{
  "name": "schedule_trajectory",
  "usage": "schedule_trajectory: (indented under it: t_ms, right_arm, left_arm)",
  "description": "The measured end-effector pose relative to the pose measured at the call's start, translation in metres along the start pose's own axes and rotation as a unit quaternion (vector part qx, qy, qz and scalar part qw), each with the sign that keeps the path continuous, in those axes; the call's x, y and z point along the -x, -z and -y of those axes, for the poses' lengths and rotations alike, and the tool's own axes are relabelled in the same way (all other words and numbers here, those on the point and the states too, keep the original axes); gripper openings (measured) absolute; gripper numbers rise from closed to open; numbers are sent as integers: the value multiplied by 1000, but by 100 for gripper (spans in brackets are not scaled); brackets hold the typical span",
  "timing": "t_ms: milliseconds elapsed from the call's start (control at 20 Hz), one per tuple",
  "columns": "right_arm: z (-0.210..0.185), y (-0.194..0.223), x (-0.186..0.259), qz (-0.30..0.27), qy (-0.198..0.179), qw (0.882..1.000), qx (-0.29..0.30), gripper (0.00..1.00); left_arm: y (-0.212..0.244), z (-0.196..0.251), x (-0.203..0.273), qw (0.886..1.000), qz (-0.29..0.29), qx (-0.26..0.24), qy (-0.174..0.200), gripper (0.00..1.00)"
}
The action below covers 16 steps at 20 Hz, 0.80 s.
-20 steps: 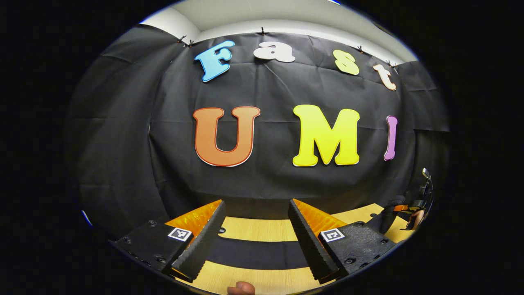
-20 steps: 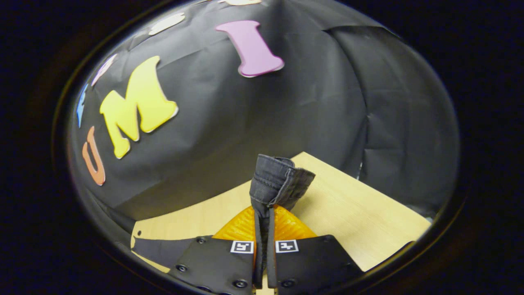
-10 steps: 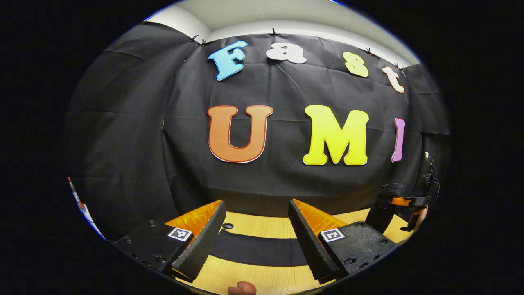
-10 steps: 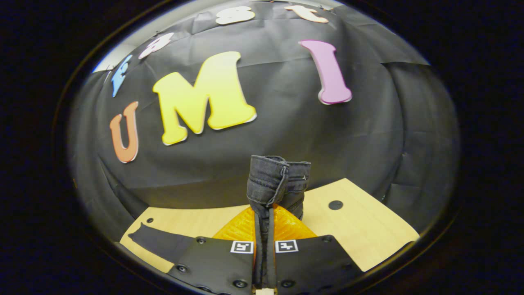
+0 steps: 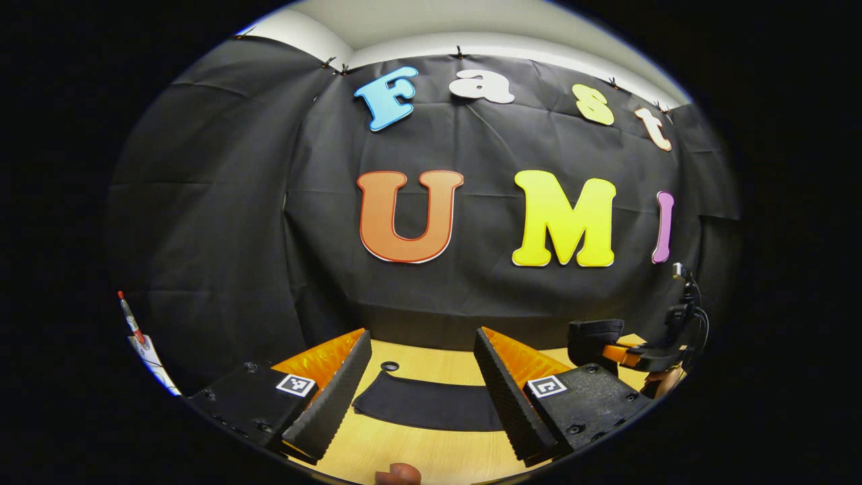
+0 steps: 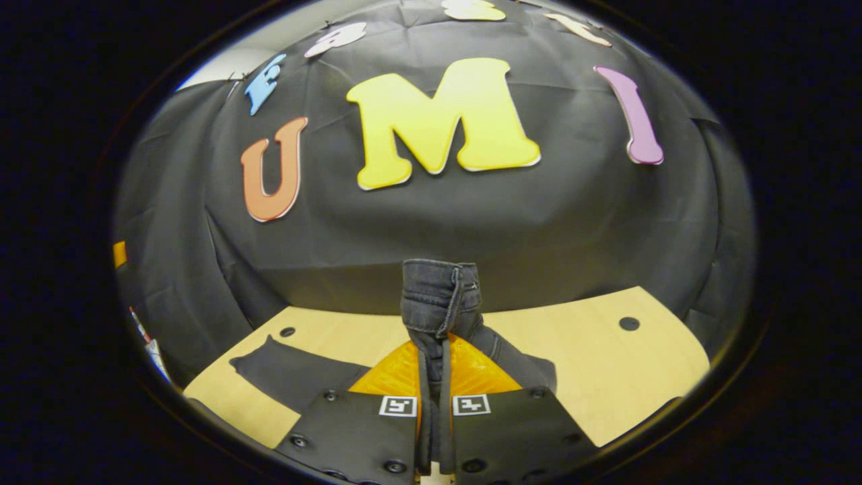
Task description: Grasp the waist and the cuffs of the jeans and fold them to make the two legs overlap; first hold the waist and fold one-third of the jeans toward the cuffs, then hold the cuffs and fold the remaining one-third in the same direction to finish folding.
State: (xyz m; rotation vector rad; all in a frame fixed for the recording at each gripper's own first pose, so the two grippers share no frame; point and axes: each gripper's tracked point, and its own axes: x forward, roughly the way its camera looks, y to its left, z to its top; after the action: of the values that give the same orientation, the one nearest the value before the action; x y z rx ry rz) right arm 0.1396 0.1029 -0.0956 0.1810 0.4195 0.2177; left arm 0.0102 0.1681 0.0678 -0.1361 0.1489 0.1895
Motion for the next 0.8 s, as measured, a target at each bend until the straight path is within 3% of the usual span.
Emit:
schedule_trajectory:
  t_ms: [50, 100, 150, 200, 300, 350, 400, 450, 800]
  right_arm:
    - [-8, 8, -4, -6, -5, 1000, 3, 1]
    - [-15, 17, -8, -13, -9, 1000, 7, 5]
    - [-23, 26, -13, -20, -13, 1000, 12, 5]
    - [-31, 36, -16, -27, -17, 999, 16, 5]
    - [-49, 62, -24, -53, -26, 998, 22, 1]
    - [-56, 77, -26, -67, -31, 997, 26, 5]
    - [-62, 91, -29, -81, -34, 996, 35, 5]
    - [-66, 106, -33, -94, -35, 994, 44, 5]
    - [-80, 171, -51, -164, -39, 983, 71, 5]
  left_arm:
    - [0, -4, 3, 1000, 0, 0, -4, 98]
    - [0, -9, 5, 1000, -1, 0, -8, 87]
    - [0, -13, 8, 1000, -2, 0, -13, 87]
    - [0, -17, 9, 1000, -2, 1, -18, 98]
    - [3, -27, 16, 1000, -6, 3, -28, 98]
    - [4, -31, 18, 999, -7, 3, -34, 87]
    - [6, -35, 19, 999, -9, 5, -38, 87]
    - [8, -38, 20, 999, -12, 7, -40, 98]
    - [11, -43, 16, 999, -16, 19, -40, 99]
